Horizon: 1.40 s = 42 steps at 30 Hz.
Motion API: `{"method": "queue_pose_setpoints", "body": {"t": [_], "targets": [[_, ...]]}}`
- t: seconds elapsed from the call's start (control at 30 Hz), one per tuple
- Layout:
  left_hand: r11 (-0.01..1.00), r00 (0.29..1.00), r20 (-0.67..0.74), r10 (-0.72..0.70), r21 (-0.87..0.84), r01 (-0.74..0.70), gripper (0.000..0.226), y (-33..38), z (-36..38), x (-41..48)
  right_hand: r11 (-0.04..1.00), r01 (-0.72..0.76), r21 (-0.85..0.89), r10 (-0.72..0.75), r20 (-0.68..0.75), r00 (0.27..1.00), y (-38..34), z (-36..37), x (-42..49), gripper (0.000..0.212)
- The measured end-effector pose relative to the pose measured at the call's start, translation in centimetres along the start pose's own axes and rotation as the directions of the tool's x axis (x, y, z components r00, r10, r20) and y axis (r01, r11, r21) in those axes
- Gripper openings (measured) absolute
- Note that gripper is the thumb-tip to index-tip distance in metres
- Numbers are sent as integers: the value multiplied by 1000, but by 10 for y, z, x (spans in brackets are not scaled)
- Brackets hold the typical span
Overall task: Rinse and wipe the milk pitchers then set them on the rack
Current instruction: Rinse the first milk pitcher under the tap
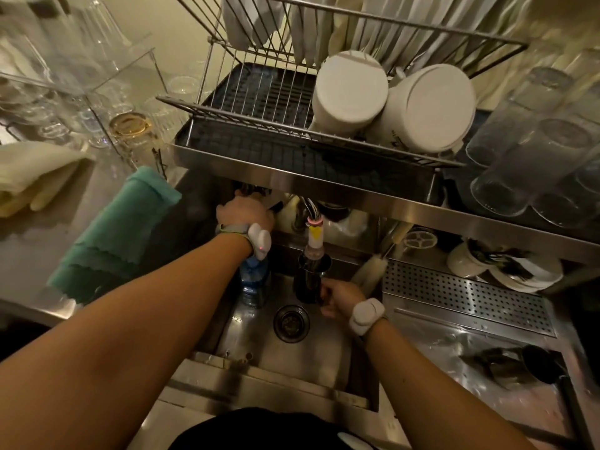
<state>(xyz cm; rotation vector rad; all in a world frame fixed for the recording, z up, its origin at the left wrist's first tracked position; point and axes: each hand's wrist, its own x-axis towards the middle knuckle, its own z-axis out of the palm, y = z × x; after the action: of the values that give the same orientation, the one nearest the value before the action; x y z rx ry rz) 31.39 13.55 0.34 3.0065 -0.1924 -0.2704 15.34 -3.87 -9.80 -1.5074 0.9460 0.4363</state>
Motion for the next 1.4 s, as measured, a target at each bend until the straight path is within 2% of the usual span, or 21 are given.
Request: {"method": "queue_pose_setpoints", "body": {"t": [0.2, 0.3, 0.37, 0.43, 0.5, 0.57, 0.63, 0.7, 0.83, 0.9, 0.97, 1.07, 1.17, 1.23, 1.33, 1.4], "targets": [[995, 1000, -3, -29, -97, 28, 48, 0, 19, -13, 996, 77, -54, -72, 92, 993, 8, -18, -6, 46], [976, 1000, -15, 13, -217, -16, 49, -4, 43, -22, 976, 105, -189, -105, 8, 994, 12, -23, -4, 44], [949, 998, 15, 67, -309, -59, 37, -3, 56, -27, 957, 160, -244, -174, -38, 984, 14, -14, 0, 43], [921, 991, 67, 117, -380, -83, 25, -1, 67, -30, 962, 206, -182, -208, 6, 978, 15, -7, 0, 39], [916, 983, 140, 118, -398, -53, 31, -3, 78, -32, 979, 196, -58, -192, 64, 979, 14, -9, -1, 29], [912, 977, 185, 104, -411, -20, 33, -7, 91, -34, 981, 195, -22, -194, 45, 980, 14, -14, 2, 27], [910, 972, 214, 98, -414, -1, 32, -10, 104, -35, 961, 239, -140, -245, -30, 969, 15, -14, 6, 32], [914, 968, 231, 103, -405, -1, 28, -11, 113, -36, 920, 299, -253, -318, -37, 948, 19, -11, 8, 37], [921, 960, 256, 116, -389, -7, 28, -13, 122, -38, 943, 324, -75, -324, 17, 946, 22, -13, 6, 30], [922, 958, 263, 115, -388, -4, 28, -14, 124, -40, 919, 349, -182, -361, -32, 932, 24, -15, 9, 34], [923, 959, 265, 103, -385, 7, 26, -14, 126, -43, 894, 360, -265, -380, -24, 925, 26, -14, 13, 34], [930, 958, 273, 92, -367, 16, 27, -13, 129, -50, 899, 374, -228, -377, 33, 926, 27, -11, 10, 31], [934, 954, 281, 104, -357, 3, 29, -11, 131, -53, 912, 338, -233, -357, -46, 933, 23, -7, 12, 36], [929, 955, 278, 106, -369, 4, 28, -12, 130, -52, 918, 297, -263, -313, -20, 950, 24, -5, 14, 39], [922, 957, 272, 102, -388, 12, 24, -15, 128, -50, 974, 224, -40, -222, 42, 974, 26, -2, 13, 26], [924, 957, 272, 103, -383, 9, 25, -14, 127, -50, 981, 191, 33, -191, -15, 982, 25, 2, 13, 23]]}}
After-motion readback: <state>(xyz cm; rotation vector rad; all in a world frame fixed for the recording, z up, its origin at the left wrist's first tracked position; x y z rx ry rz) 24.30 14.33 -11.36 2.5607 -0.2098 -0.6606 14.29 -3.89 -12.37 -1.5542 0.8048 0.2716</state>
